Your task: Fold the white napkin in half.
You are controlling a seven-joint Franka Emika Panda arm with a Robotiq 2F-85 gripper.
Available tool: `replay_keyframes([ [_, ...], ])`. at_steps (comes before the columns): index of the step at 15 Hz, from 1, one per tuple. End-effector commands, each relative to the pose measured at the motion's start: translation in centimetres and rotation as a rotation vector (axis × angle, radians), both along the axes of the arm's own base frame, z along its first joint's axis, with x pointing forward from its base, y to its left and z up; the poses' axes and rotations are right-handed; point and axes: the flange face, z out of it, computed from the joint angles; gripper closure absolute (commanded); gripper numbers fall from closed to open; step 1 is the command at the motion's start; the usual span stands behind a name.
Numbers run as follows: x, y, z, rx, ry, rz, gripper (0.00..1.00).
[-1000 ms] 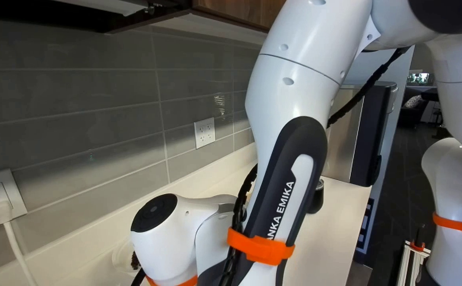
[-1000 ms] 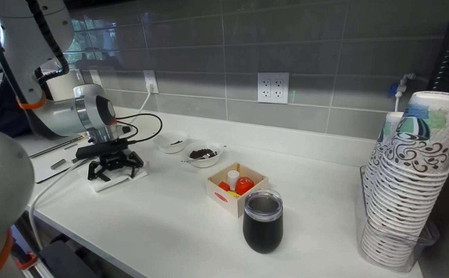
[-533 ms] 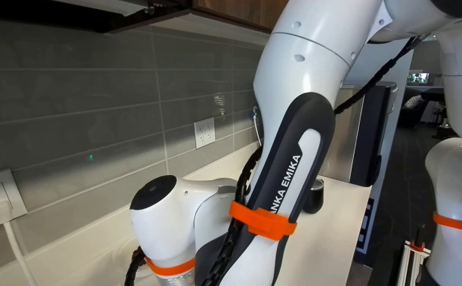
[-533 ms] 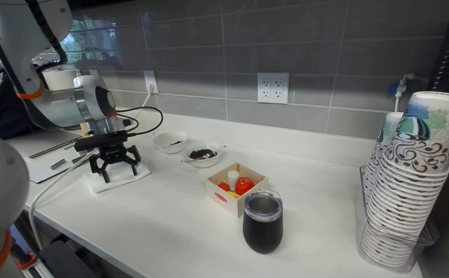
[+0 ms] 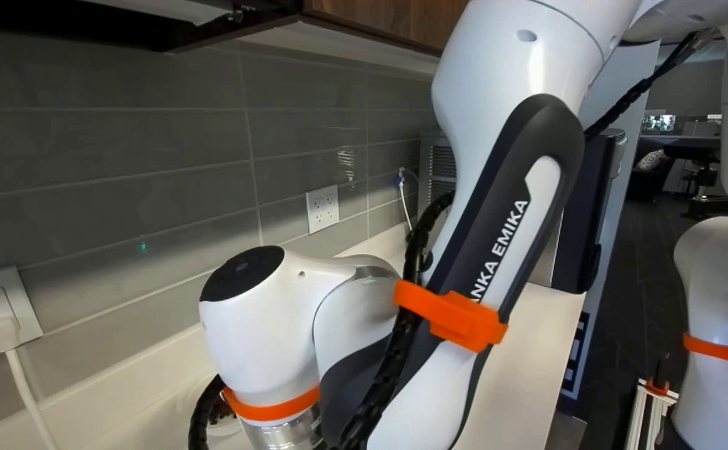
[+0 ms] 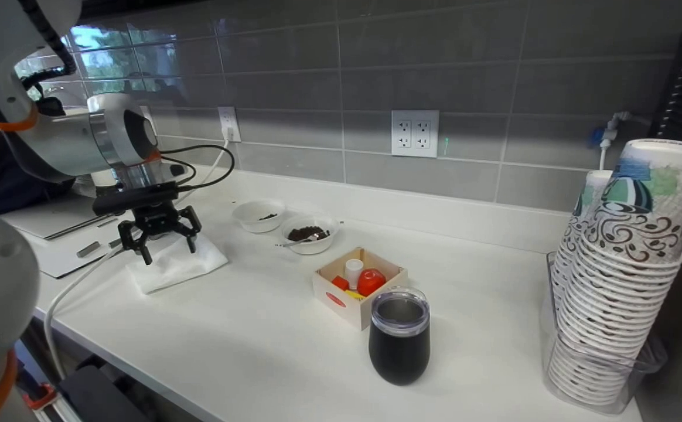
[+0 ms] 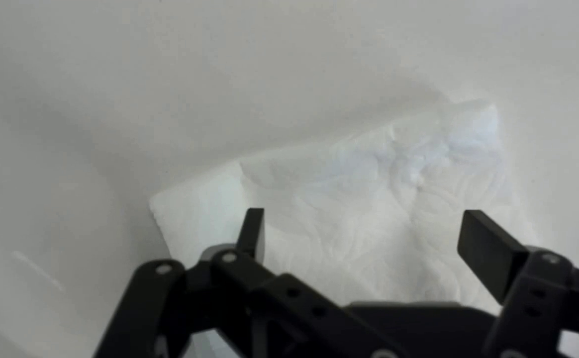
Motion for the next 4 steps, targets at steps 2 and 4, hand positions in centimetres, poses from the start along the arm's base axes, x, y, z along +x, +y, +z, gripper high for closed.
replay_keyframes([
  [2, -1.60, -1.08, 2.41, -0.003, -0.021, -0.008, 0.00],
  [4, -2.11, -1.24, 2.74, -0.001, -0.026, -0.006, 0.00],
])
